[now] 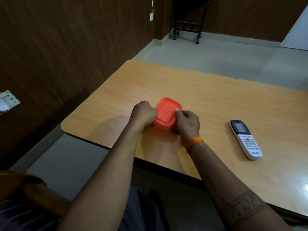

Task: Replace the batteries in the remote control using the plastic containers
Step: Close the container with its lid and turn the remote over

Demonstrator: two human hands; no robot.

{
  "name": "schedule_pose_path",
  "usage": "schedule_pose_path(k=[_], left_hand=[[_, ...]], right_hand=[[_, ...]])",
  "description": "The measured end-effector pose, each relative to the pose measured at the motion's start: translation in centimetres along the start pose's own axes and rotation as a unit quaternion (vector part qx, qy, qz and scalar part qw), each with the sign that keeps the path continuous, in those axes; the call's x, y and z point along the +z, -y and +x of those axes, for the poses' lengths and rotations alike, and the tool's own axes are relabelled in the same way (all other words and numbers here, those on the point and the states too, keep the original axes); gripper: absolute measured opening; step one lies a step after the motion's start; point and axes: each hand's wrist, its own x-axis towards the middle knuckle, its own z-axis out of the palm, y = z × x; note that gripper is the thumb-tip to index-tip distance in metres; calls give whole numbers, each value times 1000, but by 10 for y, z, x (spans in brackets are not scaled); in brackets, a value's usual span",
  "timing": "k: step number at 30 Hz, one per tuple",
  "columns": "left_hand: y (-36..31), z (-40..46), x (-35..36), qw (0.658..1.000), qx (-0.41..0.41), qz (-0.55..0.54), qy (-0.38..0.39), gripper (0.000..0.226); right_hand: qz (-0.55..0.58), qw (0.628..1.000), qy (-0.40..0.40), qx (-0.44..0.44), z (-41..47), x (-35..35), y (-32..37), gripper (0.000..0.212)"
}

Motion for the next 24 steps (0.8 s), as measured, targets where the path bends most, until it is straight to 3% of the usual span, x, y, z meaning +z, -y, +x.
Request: schedule_pose_path(k=[4, 9, 12, 14, 16, 24], left_hand=[[-10, -11, 4, 993, -6, -94, 72, 12], [-16, -11, 8, 962, -68, -257, 59, 34], [-15, -11, 15, 980, -52, -194, 4, 74], [-16, -13, 18, 986, -22, -166, -15, 86], [-19, -15, 18, 988, -5, -153, -22, 85], [-25, -17, 29, 986, -5, -162, -42, 77]], right_hand=[[2, 1000, 20, 4, -1, 5, 10, 71], [-14, 998, 41, -48, -14, 8, 22, 55], [14, 999, 32, -27, -16, 11, 25, 55], [18, 1000, 17, -13, -17, 10, 27, 71], [21, 1000, 9, -10, -14, 8, 27, 81], [31, 999, -4, 0, -7, 1, 25, 77]])
